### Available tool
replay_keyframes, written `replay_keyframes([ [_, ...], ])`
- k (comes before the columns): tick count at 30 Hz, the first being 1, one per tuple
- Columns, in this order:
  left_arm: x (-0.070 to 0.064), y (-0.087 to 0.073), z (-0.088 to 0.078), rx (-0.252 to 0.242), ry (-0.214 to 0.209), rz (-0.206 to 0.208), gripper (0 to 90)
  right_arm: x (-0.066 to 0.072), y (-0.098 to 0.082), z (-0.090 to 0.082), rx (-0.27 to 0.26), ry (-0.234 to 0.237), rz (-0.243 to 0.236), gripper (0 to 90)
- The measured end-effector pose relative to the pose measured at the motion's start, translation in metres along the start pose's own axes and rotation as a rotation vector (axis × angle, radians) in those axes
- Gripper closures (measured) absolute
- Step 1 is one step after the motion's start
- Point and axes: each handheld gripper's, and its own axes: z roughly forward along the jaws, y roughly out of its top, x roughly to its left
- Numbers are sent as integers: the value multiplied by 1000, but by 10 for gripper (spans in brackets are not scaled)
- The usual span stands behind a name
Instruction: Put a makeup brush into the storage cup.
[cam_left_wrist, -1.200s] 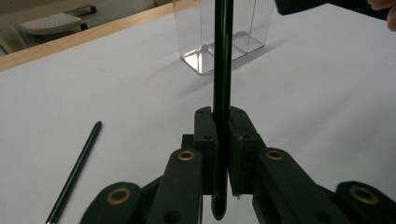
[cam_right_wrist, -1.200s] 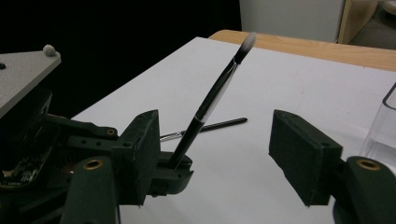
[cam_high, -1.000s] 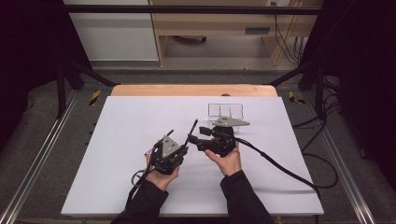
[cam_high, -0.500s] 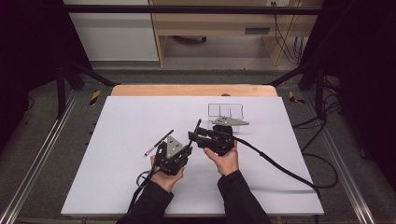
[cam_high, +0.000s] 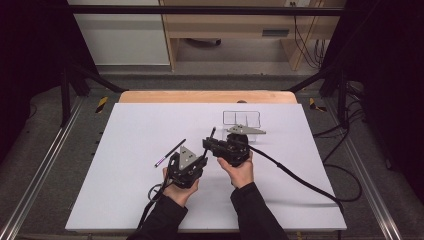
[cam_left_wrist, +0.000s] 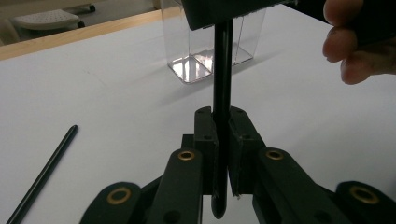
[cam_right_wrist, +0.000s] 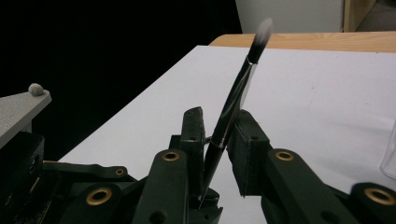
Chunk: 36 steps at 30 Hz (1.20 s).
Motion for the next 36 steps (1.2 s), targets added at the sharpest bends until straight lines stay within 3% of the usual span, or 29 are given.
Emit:
replay_keyframes([
  [11, -1, 0, 0, -1, -22, -1, 822, 1, 1, -1, 0, 60, 6, 835],
  [17, -1, 0, 0, -5, -36, 8, 811, 1, 1, -3, 2, 68, -1, 837],
  [36, 15, 0, -17, -26, -88, 80, 411, 1, 7, -15, -21, -1, -97, 838],
])
